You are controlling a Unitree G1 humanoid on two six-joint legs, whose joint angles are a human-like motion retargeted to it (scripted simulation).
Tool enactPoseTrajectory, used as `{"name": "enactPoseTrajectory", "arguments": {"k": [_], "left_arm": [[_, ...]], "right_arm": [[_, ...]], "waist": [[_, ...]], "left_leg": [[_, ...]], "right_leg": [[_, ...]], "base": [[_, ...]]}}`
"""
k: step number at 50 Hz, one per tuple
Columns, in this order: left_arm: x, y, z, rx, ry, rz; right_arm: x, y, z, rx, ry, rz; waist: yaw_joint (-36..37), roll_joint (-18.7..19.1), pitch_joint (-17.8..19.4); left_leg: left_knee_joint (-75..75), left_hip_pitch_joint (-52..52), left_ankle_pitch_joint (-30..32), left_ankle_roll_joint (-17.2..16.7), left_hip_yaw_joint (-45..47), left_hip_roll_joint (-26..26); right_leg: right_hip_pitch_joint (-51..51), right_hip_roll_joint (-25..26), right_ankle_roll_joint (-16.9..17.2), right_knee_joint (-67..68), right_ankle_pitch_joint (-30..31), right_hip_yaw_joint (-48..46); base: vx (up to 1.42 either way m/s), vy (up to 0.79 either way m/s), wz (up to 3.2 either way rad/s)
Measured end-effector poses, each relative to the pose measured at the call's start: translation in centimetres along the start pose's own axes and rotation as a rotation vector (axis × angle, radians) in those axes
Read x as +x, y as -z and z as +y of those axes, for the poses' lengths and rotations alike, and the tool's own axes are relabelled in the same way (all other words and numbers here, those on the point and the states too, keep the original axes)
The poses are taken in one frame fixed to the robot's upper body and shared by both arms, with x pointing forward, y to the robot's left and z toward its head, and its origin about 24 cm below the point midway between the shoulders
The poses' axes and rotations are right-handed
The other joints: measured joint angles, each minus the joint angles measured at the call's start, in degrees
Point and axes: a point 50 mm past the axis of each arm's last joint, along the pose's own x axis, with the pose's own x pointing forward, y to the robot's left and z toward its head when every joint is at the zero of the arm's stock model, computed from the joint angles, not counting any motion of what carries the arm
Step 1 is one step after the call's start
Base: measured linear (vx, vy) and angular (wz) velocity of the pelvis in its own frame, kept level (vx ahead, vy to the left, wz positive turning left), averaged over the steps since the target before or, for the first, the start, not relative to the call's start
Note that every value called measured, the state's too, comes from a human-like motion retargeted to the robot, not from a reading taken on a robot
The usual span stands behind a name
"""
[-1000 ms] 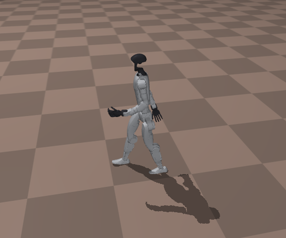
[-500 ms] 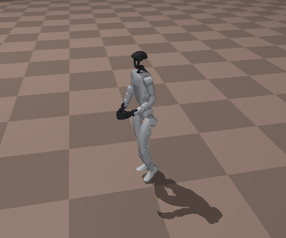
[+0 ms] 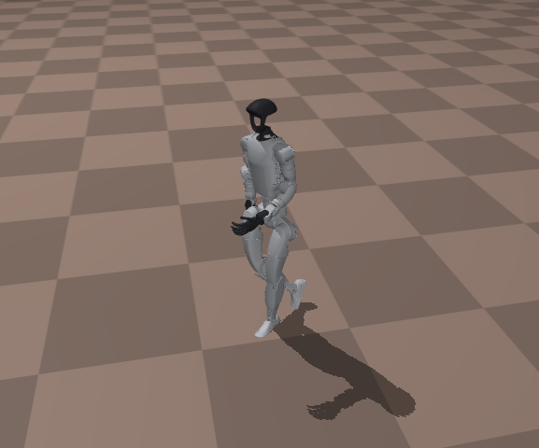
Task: Walk run
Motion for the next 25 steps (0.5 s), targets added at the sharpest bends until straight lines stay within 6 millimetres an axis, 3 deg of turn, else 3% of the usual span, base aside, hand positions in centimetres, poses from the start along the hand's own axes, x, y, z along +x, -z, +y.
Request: {"name": "enactPoseTrajectory", "arguments": {"k": [5,10,15,17,20,22,25], "left_arm": [[1.3,-1.8,-0.8,0.046,0.059,-0.075],[2.2,-3.3,-1.1,0.097,0.106,-0.127],[2.2,-3.4,-0.8,0.086,0.098,-0.133],[1.9,-3.1,-0.7,0.075,0.086,-0.126],[1.5,-2.4,-0.5,0.064,0.075,-0.102],[1.0,-1.8,-0.3,0.061,0.071,-0.072],[0.4,-0.8,0.0,0.061,0.065,-0.028]], "right_arm": [[-1.1,4.9,3.7,0.081,-0.051,0.152],[-2.4,7.6,6.9,0.075,-0.157,0.244],[-2.8,8.0,7.9,0.032,-0.204,0.265],[-2.6,7.8,7.6,0.031,-0.196,0.255],[-2.2,7.2,6.8,0.047,-0.171,0.239],[-2.0,6.8,6.2,0.067,-0.154,0.234],[-1.5,5.7,4.8,0.096,-0.129,0.206]], "waist": [[-3.08,1.93,2.0],[-4.9,-1.94,3.03],[-7.26,-3.04,3.39],[-6.91,-2.88,3.02],[-7.36,-3.78,1.92],[-8.91,-4.57,0.66],[-9.37,-4.47,-0.63]], "left_leg": [[-2.1,6.56,-1.62,-0.8,-5.44,-0.64],[-2.92,12.39,-4.03,-1.09,-10.23,-5.1],[-3.38,18.4,-6.04,-3.02,-16.14,-5.34],[-2.8,19.79,-6.4,-3.71,-16.86,-4.81],[-0.67,21.11,-4.81,-5.03,-18.58,-5.27],[2.19,21.36,-0.27,-7.1,-20.63,-5.35],[10.98,19.09,12.42,-11.55,-21.25,-3.76]], "right_leg": [[-6.84,-6.75,-4.06,-5.01,-12.82,0.61],[-9.86,-15.66,-3.56,-25.02,-13.78,4.22],[-12.74,-16.13,-4.47,-42.0,-16.66,16.13],[-12.53,-16.03,-2.35,-45.0,-17.21,16.96],[-12.24,-16.11,-3.55,-40.64,-17.67,13.51],[-11.07,-18.27,-1.21,-38.77,-14.28,6.79],[-8.62,-16.44,-3.23,-36.71,-15.12,12.47]], "base": [[0.61,-0.13,1.17],[0.66,-0.27,0.99],[0.64,-0.31,0.97],[0.85,-0.44,0.58],[0.74,-0.41,0.88],[0.82,-0.46,1.44],[0.75,-0.45,1.1]]}}
